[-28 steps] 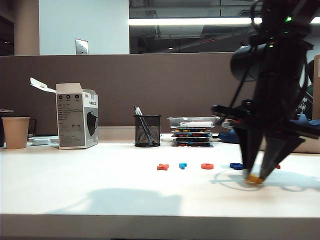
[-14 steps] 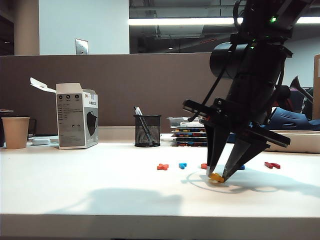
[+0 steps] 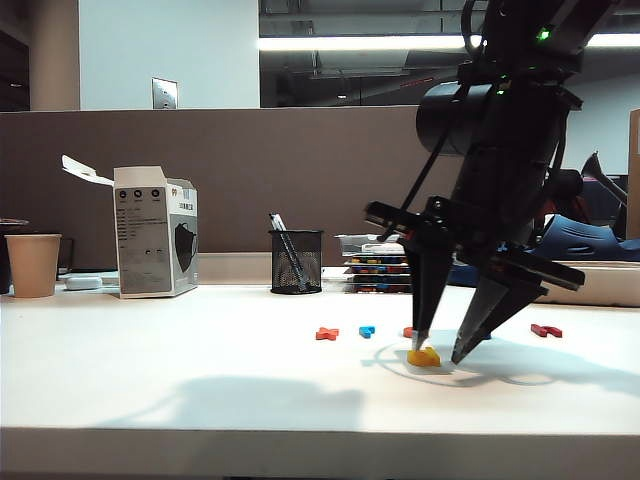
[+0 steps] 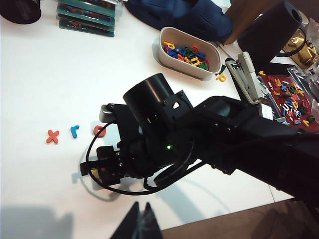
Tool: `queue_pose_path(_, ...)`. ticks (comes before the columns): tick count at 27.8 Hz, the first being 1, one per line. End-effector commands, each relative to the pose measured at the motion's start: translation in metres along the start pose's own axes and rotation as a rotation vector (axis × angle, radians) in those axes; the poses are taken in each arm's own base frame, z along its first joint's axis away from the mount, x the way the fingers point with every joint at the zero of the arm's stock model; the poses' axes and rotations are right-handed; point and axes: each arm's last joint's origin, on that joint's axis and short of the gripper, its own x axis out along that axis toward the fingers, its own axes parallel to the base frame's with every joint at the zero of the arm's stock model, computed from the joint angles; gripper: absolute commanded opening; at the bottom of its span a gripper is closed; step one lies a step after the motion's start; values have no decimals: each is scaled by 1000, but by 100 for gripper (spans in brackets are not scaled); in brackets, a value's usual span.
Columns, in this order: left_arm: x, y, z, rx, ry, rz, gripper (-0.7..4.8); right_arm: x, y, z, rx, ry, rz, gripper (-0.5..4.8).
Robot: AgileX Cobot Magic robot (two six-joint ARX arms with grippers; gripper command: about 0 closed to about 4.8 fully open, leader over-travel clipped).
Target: Select the appropriate letters from the row of letter magnets placed on the table to arrange into the word "dog".
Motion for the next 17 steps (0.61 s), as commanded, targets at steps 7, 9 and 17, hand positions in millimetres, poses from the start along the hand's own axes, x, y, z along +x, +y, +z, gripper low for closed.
queue_pose_path(7,-1,0,1,-5,-7,-4,-6,-3,0,2,5,19,-55,245)
queue_pose_path(9,-1,0,1,-5,-8,-4,-6,-13,6,10,-8,-7,-44,245)
queue_pose_path(17,-1,0,1,-5,-7,-4,-6,-45,21,32,-70,-132,-100,244)
